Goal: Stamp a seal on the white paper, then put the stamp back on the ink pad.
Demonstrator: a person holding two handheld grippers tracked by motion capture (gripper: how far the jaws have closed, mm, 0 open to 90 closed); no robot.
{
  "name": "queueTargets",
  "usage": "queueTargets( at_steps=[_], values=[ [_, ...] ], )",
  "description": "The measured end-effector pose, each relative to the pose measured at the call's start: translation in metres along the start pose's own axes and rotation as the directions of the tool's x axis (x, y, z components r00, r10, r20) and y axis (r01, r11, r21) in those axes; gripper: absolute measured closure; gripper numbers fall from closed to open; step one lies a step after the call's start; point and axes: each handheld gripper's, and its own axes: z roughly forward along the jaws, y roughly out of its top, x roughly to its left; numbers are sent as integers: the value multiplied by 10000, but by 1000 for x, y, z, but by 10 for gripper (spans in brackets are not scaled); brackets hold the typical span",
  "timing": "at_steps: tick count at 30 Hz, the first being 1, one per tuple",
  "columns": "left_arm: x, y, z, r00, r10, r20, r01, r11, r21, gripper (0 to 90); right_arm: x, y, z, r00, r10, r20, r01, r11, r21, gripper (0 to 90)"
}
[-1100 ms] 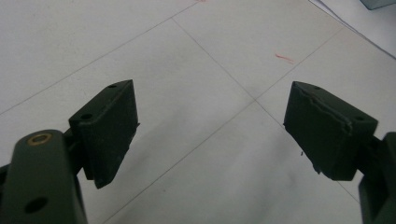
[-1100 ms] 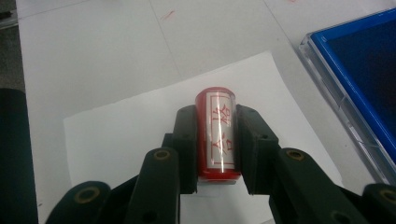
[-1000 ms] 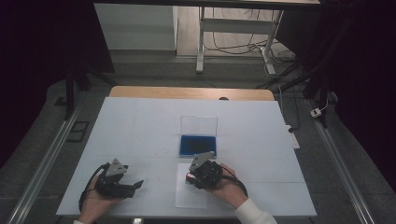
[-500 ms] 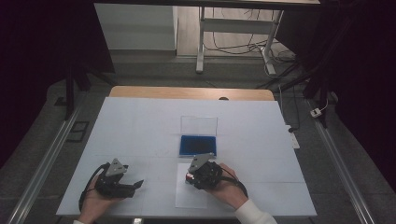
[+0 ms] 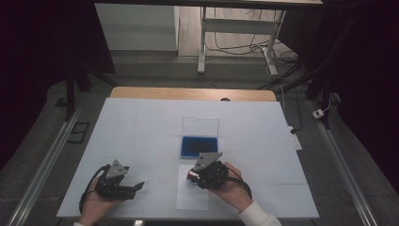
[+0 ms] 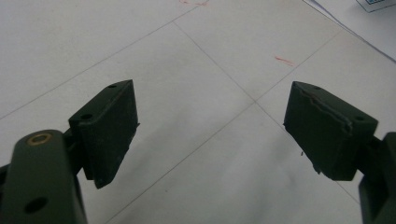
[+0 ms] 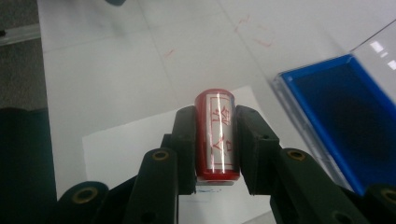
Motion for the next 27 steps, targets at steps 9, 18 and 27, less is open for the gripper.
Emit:
queueTargets(
  at_steps=[9,18,27],
  values=[
    [1,0,0,10000,-47,-18,47,10000,-9,181,-16,-3,-23,9974,476,546,-436,9965,-717,694],
    [1,0,0,10000,-22,-44,22,10000,-21,181,-28,-5,-33,9929,847,831,-753,9910,-1105,693],
    [1,0,0,10000,-69,11,69,10000,-14,182,-58,-4,-14,9799,1327,1489,-1224,9895,-767,693]
  ],
)
